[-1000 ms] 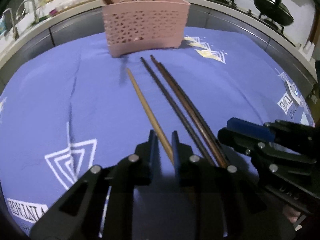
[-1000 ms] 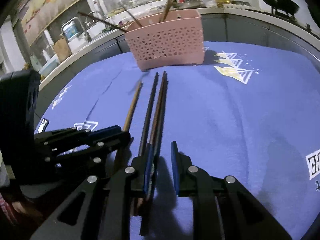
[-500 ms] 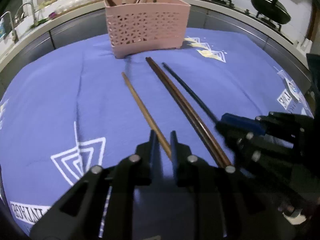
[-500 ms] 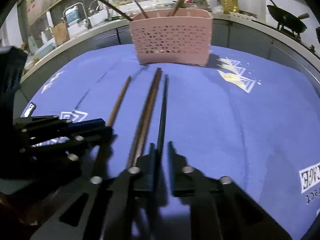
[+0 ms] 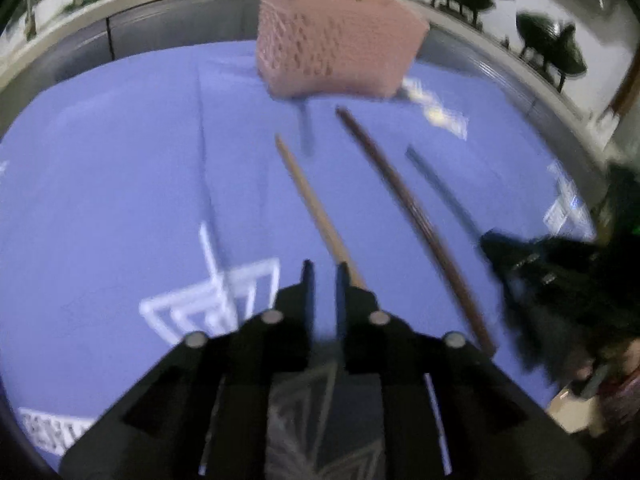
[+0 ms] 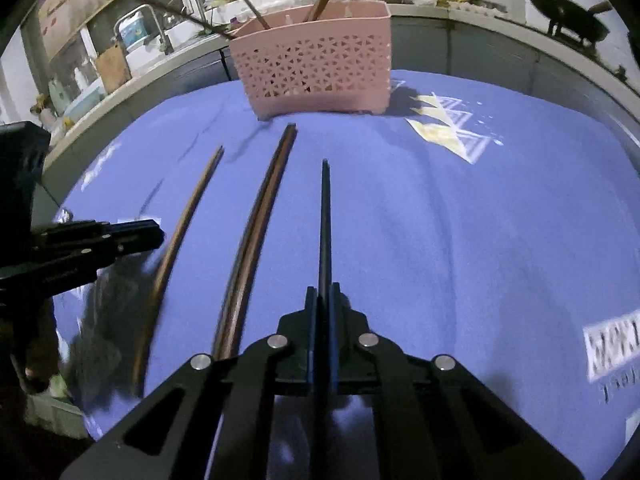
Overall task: Organize utensils
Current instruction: 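Close the right tool on a dark chopstick while the left tool grasps a light one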
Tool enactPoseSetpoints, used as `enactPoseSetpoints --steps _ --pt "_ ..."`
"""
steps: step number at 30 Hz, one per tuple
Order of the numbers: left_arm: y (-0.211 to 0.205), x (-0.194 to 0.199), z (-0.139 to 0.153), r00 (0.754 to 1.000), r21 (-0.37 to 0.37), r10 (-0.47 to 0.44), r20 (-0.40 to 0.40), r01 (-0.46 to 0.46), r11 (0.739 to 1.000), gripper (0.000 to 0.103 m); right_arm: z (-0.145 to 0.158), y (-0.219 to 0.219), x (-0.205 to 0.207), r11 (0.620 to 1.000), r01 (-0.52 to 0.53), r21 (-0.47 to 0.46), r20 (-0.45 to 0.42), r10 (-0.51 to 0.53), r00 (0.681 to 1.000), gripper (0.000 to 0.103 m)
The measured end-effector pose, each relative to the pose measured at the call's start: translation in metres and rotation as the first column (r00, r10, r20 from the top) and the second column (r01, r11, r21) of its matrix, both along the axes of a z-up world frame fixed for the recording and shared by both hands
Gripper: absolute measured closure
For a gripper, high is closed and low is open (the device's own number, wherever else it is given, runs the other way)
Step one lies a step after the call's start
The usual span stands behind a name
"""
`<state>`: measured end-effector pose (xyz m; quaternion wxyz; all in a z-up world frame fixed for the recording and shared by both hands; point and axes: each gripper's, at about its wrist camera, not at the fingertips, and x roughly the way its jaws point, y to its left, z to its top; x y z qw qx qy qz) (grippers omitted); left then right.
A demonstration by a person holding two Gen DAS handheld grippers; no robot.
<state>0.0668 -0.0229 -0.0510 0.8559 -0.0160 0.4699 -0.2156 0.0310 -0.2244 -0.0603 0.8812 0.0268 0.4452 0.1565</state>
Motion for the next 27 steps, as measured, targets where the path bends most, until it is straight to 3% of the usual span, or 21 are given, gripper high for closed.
enactPoseSetpoints --steps 3,9,11,12,15,18,22,27 --pt "-0.009 0.025 0.008 1.000 -0.007 0.020 0.016 -0.020 1.000 0.075 0.002 0.004 0.023 1.000 0.001 0.017 -0.008 -0.001 1.000 0.096" --pt "-0.023 0.064 0.000 0.998 0.030 0.055 -0.034 -0.054 0.998 0.075 0.005 0.014 0.064 1.000 -0.013 0.023 -0.012 0.013 1.000 0.096" --pt "-0.026 0.066 -0.001 0.998 0.019 0.052 -0.026 -0.051 0.998 0.081 0.006 0.016 0.072 1.000 -0.021 0.019 -0.012 0.021 1.000 0.096" --pt "-0.028 0.067 -0.002 0.999 0.020 0.041 -0.024 -0.041 0.999 0.095 0.006 0.016 0.075 0.999 -0.027 0.019 -0.010 0.027 1.000 0.096" --pt "-0.031 0.066 -0.001 1.000 0.008 0.022 -0.014 -0.022 1.000 0.099 0.005 0.019 0.080 0.998 -0.056 0.013 0.002 0.056 0.998 0.098" --pt "-0.030 0.054 0.017 1.000 -0.027 -0.001 0.029 0.001 1.000 0.099 0.016 0.013 0.077 0.996 -0.061 0.069 0.012 0.060 0.998 0.099" --pt "-0.016 0.022 0.076 0.982 -0.105 -0.027 0.185 0.047 0.993 0.099 0.066 -0.002 0.049 0.984 -0.076 0.162 0.166 0.049 0.985 0.099" --pt "0.003 -0.016 0.137 0.938 -0.187 -0.020 0.346 0.089 0.978 0.099 0.122 -0.013 0.011 0.969 -0.105 0.226 0.362 0.017 0.932 0.099"
